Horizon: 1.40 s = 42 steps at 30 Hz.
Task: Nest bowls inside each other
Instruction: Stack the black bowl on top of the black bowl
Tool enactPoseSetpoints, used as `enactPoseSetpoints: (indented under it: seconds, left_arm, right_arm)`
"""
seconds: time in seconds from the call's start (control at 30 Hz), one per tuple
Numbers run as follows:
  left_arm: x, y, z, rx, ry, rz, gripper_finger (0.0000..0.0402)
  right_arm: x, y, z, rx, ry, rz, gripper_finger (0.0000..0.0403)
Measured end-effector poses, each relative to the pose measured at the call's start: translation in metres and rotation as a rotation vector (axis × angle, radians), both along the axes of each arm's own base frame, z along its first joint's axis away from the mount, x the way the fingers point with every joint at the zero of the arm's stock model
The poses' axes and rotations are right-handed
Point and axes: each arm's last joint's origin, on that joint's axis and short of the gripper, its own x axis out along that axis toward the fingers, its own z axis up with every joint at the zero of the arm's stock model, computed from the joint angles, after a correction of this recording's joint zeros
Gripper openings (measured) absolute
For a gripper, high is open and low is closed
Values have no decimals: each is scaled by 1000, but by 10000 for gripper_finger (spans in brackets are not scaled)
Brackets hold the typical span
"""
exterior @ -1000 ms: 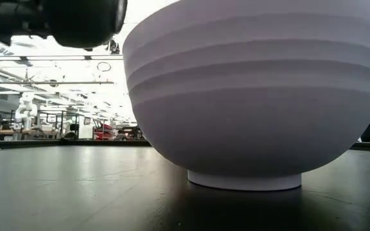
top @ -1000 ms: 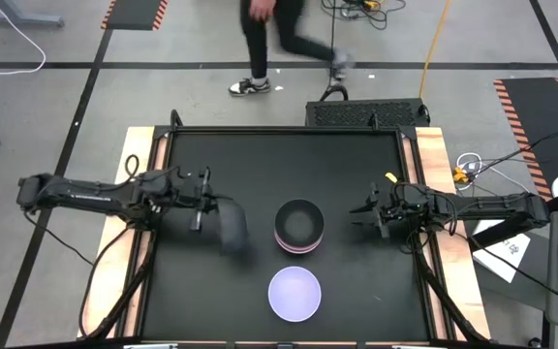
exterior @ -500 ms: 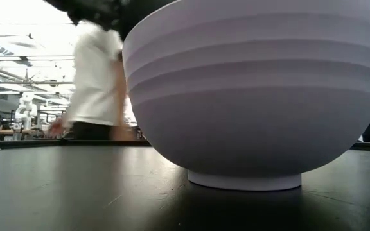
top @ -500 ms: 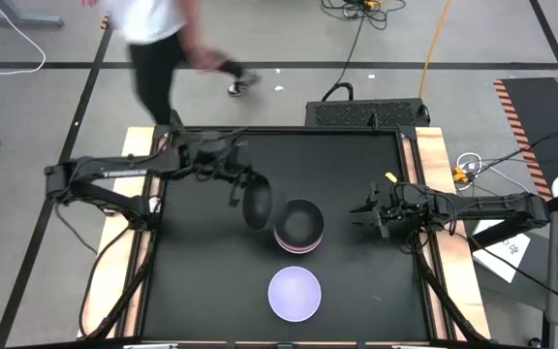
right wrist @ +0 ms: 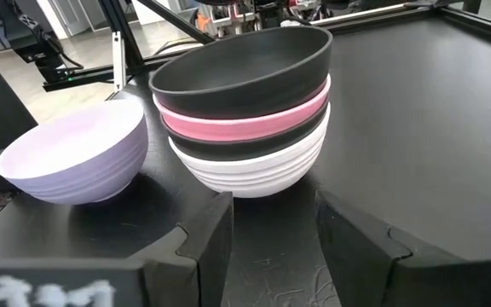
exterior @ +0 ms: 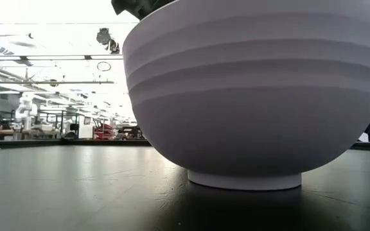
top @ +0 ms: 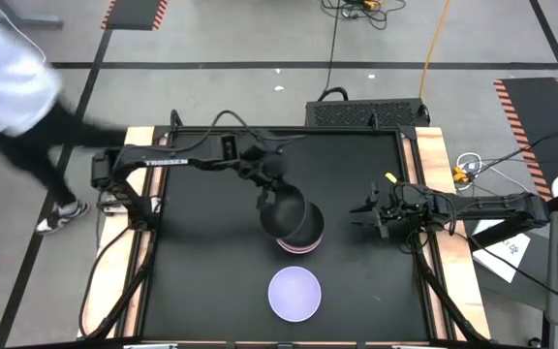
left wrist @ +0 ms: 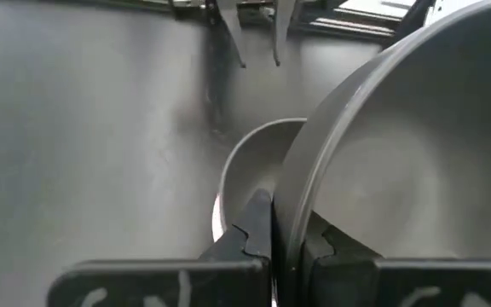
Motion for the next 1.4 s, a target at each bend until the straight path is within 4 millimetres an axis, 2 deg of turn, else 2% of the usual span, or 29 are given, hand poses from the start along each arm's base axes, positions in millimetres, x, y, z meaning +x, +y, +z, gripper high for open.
enactPoseSetpoints:
  seconds: [0.33,0.73,1.0,1.4]
  left_arm:
    - [42,-17,-7,-2,119,-31,4]
    - [73,-25,-47,52,447,16,4]
    - [77,-31,-34,121,442,31,4]
    - [73,-31,-39,102,489,15,4]
  right_arm:
    - [0,0,0,-15,1,5,157]
    - [0,0,0,-7,1,3,157]
    - [0,0,0,0,1,1,157]
    - [0,0,0,0,0,1,157]
